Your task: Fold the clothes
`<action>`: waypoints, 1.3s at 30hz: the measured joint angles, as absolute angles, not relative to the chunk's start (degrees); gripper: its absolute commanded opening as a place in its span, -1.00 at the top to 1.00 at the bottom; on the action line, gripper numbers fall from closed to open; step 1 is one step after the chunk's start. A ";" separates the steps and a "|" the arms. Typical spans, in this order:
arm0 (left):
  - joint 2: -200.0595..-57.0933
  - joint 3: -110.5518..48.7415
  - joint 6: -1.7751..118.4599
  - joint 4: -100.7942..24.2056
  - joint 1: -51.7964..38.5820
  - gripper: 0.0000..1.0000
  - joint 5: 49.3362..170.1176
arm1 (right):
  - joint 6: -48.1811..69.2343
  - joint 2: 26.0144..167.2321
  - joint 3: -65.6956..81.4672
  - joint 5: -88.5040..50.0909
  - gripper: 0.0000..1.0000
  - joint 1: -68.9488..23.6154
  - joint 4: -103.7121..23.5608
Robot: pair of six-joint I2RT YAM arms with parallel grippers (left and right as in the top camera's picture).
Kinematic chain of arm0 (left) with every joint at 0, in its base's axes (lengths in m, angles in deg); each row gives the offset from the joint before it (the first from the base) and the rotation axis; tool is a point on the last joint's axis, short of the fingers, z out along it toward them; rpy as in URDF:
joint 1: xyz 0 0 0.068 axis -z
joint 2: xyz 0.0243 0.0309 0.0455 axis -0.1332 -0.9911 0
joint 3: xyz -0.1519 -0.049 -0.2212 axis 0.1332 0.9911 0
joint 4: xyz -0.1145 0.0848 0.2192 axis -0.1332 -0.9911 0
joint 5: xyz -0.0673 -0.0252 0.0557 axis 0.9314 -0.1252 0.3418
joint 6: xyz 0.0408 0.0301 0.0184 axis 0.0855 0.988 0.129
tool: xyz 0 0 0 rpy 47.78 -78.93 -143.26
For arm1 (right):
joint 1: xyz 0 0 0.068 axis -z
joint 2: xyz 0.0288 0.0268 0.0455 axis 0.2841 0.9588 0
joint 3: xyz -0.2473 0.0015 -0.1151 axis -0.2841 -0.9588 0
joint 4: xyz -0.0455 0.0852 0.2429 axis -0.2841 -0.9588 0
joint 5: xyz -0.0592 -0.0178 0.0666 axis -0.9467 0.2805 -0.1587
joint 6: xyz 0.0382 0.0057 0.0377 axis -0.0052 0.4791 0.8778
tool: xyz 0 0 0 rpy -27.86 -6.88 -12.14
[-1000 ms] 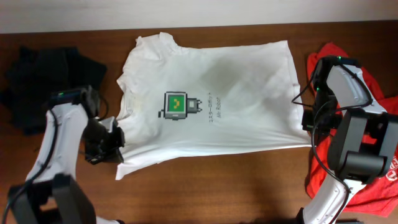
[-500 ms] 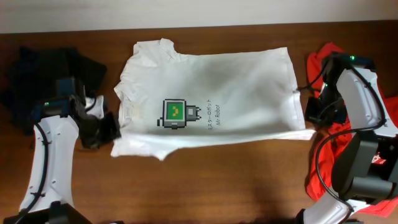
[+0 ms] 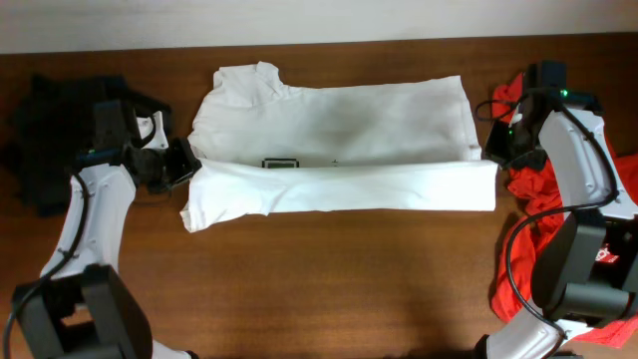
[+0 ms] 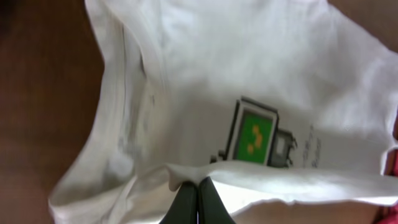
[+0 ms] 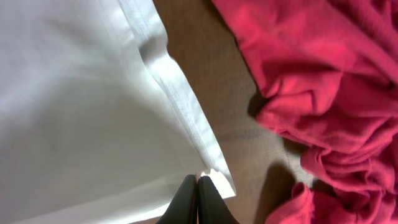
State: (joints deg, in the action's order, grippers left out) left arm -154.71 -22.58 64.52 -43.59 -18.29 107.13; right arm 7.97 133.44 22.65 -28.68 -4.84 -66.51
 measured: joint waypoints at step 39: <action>-158.79 -22.60 65.26 -49.02 -17.18 -0.60 101.62 | 7.14 139.47 14.48 -21.73 0.41 -4.84 -57.66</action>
State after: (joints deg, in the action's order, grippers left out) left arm -158.79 -22.60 65.26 -49.02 -17.18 101.62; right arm 7.14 139.47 14.48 -21.73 -4.84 -57.66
